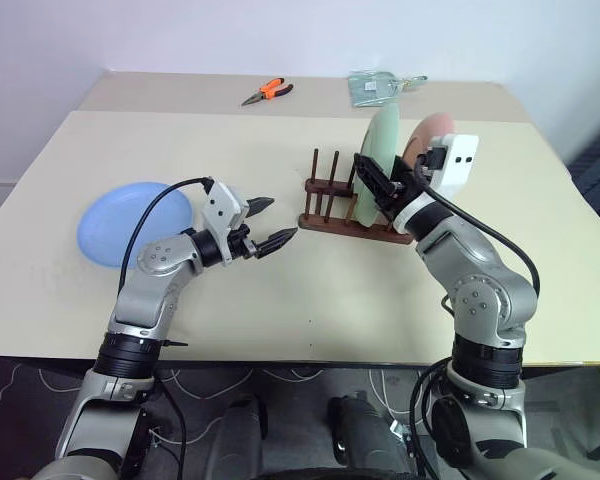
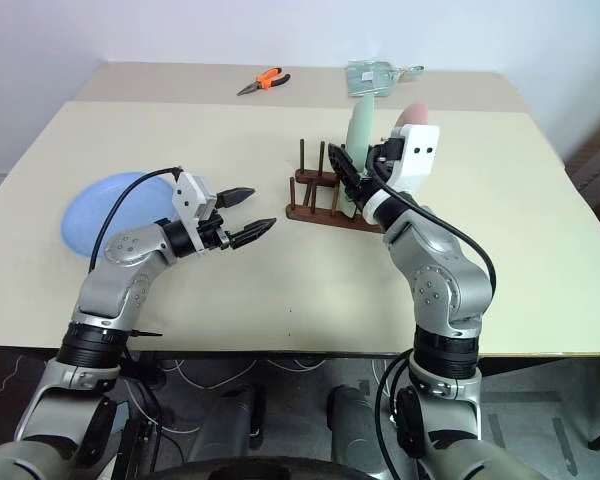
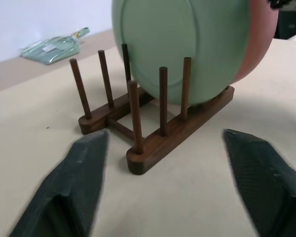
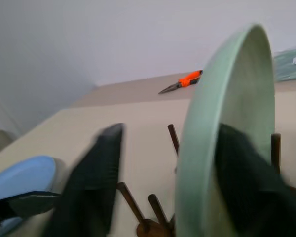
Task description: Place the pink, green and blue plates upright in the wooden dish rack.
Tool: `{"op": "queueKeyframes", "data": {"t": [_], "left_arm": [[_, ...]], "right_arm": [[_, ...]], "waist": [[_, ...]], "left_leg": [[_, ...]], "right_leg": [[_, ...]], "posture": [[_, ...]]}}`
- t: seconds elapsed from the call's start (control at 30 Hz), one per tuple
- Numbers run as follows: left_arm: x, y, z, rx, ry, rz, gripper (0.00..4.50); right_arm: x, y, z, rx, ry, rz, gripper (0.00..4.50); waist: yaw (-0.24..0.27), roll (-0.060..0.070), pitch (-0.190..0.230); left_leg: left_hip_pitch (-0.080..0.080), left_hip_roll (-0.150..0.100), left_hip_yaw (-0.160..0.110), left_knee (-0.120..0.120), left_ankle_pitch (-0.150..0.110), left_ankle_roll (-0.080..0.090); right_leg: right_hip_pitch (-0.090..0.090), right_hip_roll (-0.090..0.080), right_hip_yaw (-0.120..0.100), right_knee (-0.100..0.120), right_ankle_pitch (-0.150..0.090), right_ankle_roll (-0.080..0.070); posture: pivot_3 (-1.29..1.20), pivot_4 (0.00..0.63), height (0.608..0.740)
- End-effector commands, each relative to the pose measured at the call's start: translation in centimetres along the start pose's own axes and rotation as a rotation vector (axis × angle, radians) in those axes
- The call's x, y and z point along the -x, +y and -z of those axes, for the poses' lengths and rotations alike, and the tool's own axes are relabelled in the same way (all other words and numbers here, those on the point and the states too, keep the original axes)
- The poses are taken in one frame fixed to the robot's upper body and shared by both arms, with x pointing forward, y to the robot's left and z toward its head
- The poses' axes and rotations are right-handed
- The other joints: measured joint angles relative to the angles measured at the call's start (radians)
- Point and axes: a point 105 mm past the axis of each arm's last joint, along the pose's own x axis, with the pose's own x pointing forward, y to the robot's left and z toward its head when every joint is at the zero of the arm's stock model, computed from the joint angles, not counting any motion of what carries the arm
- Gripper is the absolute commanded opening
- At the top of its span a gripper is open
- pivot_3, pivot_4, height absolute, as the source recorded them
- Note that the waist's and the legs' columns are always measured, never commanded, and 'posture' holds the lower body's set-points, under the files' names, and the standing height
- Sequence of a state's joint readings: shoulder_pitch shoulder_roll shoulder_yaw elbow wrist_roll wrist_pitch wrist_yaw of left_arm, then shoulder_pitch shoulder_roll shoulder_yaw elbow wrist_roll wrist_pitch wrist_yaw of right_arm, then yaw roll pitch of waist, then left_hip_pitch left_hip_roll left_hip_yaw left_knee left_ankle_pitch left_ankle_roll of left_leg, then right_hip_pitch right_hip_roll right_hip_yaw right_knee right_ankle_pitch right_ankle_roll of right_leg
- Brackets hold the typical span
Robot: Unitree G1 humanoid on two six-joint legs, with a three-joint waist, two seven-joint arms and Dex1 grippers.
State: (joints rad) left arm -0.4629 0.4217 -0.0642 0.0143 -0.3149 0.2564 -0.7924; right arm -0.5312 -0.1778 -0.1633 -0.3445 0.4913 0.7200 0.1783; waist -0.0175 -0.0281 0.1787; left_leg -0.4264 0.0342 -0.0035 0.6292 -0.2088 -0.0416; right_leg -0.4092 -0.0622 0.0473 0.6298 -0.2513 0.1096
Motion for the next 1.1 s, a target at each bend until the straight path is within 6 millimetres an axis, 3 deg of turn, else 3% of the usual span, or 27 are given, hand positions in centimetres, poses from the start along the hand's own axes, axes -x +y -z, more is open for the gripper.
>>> {"op": "queueKeyframes", "data": {"t": [0.03, 0.17, 0.27, 0.33, 0.43, 0.47, 0.53, 0.6, 0.7, 0.8, 0.97, 1.0, 1.1], "left_arm": [[0.1, 0.1, -1.0, -0.020, -0.028, -0.011, 4.50], [1.0, 2.2, -1.1, -0.027, -0.020, -0.111, 4.50], [3.0, 6.0, -1.6, -0.013, -0.030, -0.308, 4.50], [5.7, 9.9, -1.7, -0.023, -0.019, -0.546, 4.50], [9.5, 14.2, -1.1, -0.012, 0.036, -0.841, 4.50], [12.6, 16.3, -0.7, 0.024, 0.057, -1.020, 4.50], [17.1, 18.4, 0.1, 0.099, 0.083, -1.256, 4.50], [20.2, 18.8, 1.3, 0.145, 0.138, -1.387, 4.50], [22.3, 18.0, 3.3, 0.295, 0.158, -1.456, 4.50], [22.2, 16.3, 5.5, 0.524, 0.134, -1.415, 4.50], [20.6, 13.8, 7.3, 0.737, 0.128, -1.300, 4.50], [20.4, 13.5, 7.3, 0.755, 0.115, -1.288, 3.99], [20.0, 13.2, 7.1, 0.785, 0.093, -1.277, 2.63]], "right_arm": [[-0.2, 0.6, -3.2, 0.176, -0.102, -0.020, 4.03], [0.1, 1.6, -5.1, 0.395, -0.141, -0.075, 4.03], [0.4, 2.1, -6.1, 0.525, -0.166, -0.092, 4.03], [0.5, 2.5, -7.0, 0.628, -0.200, -0.108, 4.03], [0.6, 3.4, -7.5, 0.700, -0.225, -0.160, 4.28], [0.6, 4.2, -7.3, 0.749, -0.224, -0.203, 4.28], [0.6, 5.5, -6.5, 0.815, -0.212, -0.267, 4.28], [0.6, 6.6, -4.9, 0.832, -0.186, -0.330, 4.28], [0.7, 7.6, -3.0, 0.807, -0.157, -0.392, 4.28], [0.7, 8.3, -2.1, 0.783, -0.147, -0.432, 4.28], [0.7, 9.0, -1.5, 0.782, -0.146, -0.470, 4.28], [0.7, 9.1, -1.5, 0.788, -0.148, -0.473, 4.50], [0.6, 9.1, -1.6, 0.788, -0.153, -0.477, 4.50]], "waist": [[0.000, 0.000, 0.000], [0.000, 0.000, 0.000], [-0.002, 0.000, 0.000], [-0.004, 0.000, 0.000], [-0.002, 0.000, 0.000], [-0.001, 0.000, 0.000], [-0.004, -0.001, 0.000], [-0.004, -0.001, 0.000], [0.003, -0.001, 0.000], [0.010, -0.002, 0.001], [0.005, -0.006, 0.000], [0.004, -0.006, 0.000], [0.004, -0.006, 0.000]], "left_leg": [[0.000, 0.000, 0.000, 0.000, 0.000, 0.000], [0.000, 0.000, 0.000, 0.000, 0.000, 0.000], [0.000, 0.000, 0.000, 0.000, 0.000, 0.000], [0.000, 0.000, 0.000, 0.000, 0.000, 0.000], [0.000, 0.000, 0.000, 0.000, 0.000, 0.000], [0.000, 0.000, 0.000, 0.000, 0.000, 0.000], [0.000, 0.000, 0.000, 0.000, 0.000, 0.000], [0.000, 0.000, 0.000, -0.001, 0.000, 0.000], [0.000, 0.000, 0.000, -0.001, 0.000, 0.000], [0.000, -0.001, 0.000, 0.000, 0.000, 0.000], [0.001, -0.001, -0.001, 0.001, 0.000, 0.000], [0.001, 0.000, -0.001, 0.000, 0.000, 0.000], [0.001, 0.000, -0.001, 0.000, 0.000, 0.000]], "right_leg": [[0.000, 0.000, 0.000, 0.000, 0.000, 0.000], [0.000, 0.000, 0.000, 0.000, 0.000, 0.000], [0.000, 0.000, 0.000, 0.000, 0.000, 0.000], [-0.001, 0.001, 0.000, 0.000, 0.000, 0.000], [-0.001, 0.001, 0.000, 0.000, 0.000, 0.002], [-0.001, 0.001, 0.000, 0.000, 0.001, 0.004], [-0.001, 0.001, 0.000, 0.000, 0.002, 0.004], [-0.001, 0.001, 0.000, 0.000, 0.002, 0.005], [-0.001, 0.000, 0.000, 0.000, 0.002, 0.005], [0.000, -0.001, -0.001, 0.000, 0.002, 0.005], [0.001, -0.002, -0.001, 0.000, 0.002, 0.004], [0.001, -0.002, -0.001, 0.000, 0.002, 0.004], [0.001, -0.002, -0.001, 0.000, 0.002, 0.004]], "posture": [[0.00, 0.150, 0.726], [0.00, 0.150, 0.726], [0.00, 0.150, 0.726], [0.00, 0.150, 0.726], [0.00, 0.150, 0.726], [0.00, 0.150, 0.726], [0.00, 0.150, 0.726], [0.00, 0.150, 0.726], [0.00, 0.150, 0.726], [0.00, 0.150, 0.726], [0.00, 0.150, 0.726], [0.00, 0.150, 0.726], [0.00, 0.150, 0.726]]}}
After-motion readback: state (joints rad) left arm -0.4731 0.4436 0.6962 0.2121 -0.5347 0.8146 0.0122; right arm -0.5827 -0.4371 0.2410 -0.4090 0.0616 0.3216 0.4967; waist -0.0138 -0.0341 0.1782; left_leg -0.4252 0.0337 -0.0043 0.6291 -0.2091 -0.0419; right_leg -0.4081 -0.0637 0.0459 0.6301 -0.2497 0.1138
